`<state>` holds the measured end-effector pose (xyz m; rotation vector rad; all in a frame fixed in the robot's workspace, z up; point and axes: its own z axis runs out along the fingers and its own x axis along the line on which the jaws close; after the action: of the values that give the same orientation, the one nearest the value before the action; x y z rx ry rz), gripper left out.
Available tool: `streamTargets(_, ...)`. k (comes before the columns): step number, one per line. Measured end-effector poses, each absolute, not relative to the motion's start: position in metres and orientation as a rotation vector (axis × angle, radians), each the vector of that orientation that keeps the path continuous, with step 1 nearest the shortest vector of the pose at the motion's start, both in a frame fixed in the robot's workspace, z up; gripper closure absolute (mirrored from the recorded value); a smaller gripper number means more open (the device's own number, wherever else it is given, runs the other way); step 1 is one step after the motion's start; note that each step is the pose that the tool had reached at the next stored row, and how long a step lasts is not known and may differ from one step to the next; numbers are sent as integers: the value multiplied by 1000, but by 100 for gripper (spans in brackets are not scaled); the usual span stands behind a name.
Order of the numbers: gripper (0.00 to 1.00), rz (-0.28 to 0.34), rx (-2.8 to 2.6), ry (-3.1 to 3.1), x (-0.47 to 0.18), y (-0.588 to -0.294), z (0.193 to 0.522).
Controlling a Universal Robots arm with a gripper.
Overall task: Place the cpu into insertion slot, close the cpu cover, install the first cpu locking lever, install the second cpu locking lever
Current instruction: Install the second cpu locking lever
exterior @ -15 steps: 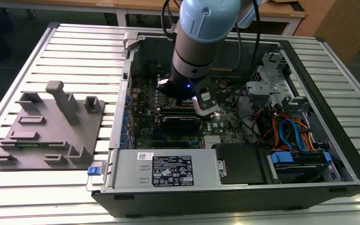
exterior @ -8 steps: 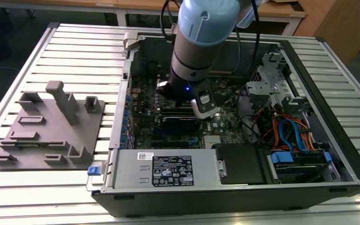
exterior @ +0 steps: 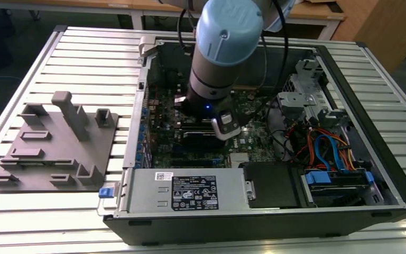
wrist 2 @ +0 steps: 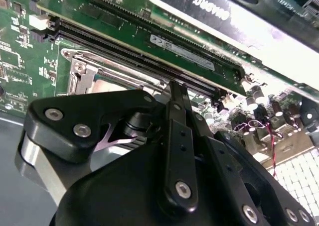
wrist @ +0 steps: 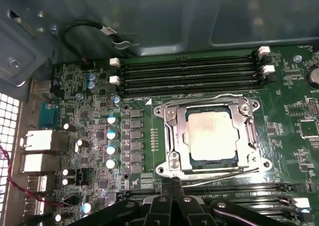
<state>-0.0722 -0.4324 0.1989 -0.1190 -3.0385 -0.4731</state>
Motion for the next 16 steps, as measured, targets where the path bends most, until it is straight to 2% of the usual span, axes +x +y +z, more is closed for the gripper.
streamTargets(4,90,-512,-118,-3031,-73,-433,196)
streamTargets(16,90,-570,-115,-3019,-75,-433,189)
